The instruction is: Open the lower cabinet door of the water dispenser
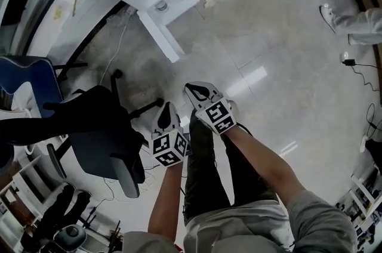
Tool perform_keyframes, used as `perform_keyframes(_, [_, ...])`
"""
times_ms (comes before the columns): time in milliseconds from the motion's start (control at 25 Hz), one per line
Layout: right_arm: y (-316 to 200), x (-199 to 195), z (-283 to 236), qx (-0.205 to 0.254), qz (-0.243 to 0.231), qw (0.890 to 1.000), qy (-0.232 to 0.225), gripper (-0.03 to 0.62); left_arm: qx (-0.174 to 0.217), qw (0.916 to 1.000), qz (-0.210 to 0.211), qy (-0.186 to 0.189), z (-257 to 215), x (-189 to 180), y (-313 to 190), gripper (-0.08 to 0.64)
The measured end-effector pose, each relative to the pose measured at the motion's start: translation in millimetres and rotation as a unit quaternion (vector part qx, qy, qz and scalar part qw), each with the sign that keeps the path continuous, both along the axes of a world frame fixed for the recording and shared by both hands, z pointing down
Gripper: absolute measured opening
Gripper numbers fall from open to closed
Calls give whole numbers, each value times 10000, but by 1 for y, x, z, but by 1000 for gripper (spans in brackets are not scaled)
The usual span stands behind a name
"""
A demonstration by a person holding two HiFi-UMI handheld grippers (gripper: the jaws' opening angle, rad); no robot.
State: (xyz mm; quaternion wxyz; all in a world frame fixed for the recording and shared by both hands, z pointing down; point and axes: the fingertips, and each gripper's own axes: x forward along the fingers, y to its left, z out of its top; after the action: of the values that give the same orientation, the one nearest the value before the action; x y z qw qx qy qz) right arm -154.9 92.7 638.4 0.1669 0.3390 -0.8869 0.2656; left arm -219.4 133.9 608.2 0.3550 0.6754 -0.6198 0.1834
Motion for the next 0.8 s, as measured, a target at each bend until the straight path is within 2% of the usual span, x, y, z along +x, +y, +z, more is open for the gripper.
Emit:
perform_keyframes(280, [26,32,-103,280,64,9993,-235,11,416,9987,284,48,-93,37,23,9])
perform_keyframes(480, [25,58,-186,606,131,9974,-368,11,738,9965,377,109,-160,63,21,9])
perform_keyframes(800, [31,93,-306,1153,298,9912,-581,11,1486,9862,723,66,-270,102,22,9])
